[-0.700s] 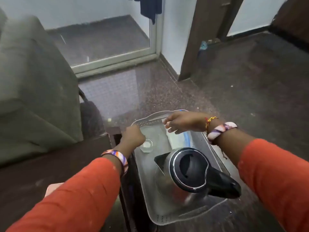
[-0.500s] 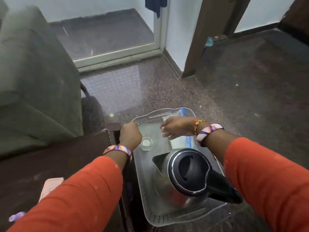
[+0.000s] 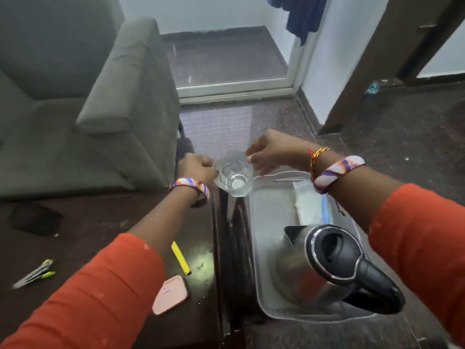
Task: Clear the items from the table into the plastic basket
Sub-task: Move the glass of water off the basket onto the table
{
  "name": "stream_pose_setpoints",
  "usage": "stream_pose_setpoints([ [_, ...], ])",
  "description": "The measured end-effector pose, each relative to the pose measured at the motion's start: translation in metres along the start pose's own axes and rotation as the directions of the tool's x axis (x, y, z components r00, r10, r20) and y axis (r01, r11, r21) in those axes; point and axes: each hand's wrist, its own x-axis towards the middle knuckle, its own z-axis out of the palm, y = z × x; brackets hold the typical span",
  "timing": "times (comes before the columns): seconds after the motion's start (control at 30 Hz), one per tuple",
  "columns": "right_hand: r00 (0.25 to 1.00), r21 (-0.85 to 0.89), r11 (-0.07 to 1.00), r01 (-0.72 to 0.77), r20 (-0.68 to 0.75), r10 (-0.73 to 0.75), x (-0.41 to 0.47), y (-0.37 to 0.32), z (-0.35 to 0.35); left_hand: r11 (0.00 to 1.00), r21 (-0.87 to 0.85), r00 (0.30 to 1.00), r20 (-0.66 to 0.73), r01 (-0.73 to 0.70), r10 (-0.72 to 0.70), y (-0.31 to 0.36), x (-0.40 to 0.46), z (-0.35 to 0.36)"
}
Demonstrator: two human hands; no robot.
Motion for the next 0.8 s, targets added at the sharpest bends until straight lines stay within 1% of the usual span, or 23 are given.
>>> stream_pose_setpoints([
  [0.07,0.999,0.021,0.999,-0.032,0.036,0.031,0.012,-0.021,0.019,0.998,-0.034,0.998,-0.044,0.048,-0.050,-0.008,0.003,-0.032],
  [0.17,0.987,0.014,0.995,-0.100,0.129,0.097,0.034,-0.047,0.062,0.998,-0.037,0.992,-0.107,0.058,-0.062,-0.028,0.010,-0.077],
  [0.27,0.980,0.034,0.992,-0.121,0.162,0.114,0.063,-0.072,0.112,0.994,-0.036,0.983,-0.146,0.103,-0.107,-0.060,0.023,-0.118],
  [0.4,0.982,0.037,0.990,-0.138,0.136,0.132,0.113,-0.102,0.186,0.975,-0.036,0.956,-0.192,0.218,-0.221,-0.118,0.049,-0.172],
  [0.53,0.991,0.010,0.994,-0.109,0.085,0.107,0.160,-0.120,0.262,0.954,-0.052,0.933,-0.201,0.295,-0.299,-0.182,0.075,-0.214],
  [0.6,0.991,-0.018,0.993,-0.113,0.063,0.114,0.177,-0.122,0.296,0.944,-0.069,0.920,-0.211,0.322,-0.329,-0.212,0.086,-0.229],
  [0.67,0.986,-0.035,0.989,-0.147,0.072,0.149,0.190,-0.120,0.326,0.939,-0.053,0.913,-0.220,0.341,-0.344,-0.235,0.095,-0.238],
  [0.8,0.984,-0.015,0.985,-0.172,0.044,0.172,0.209,-0.110,0.370,0.926,-0.016,0.908,-0.192,0.376,-0.372,-0.266,0.102,-0.246],
])
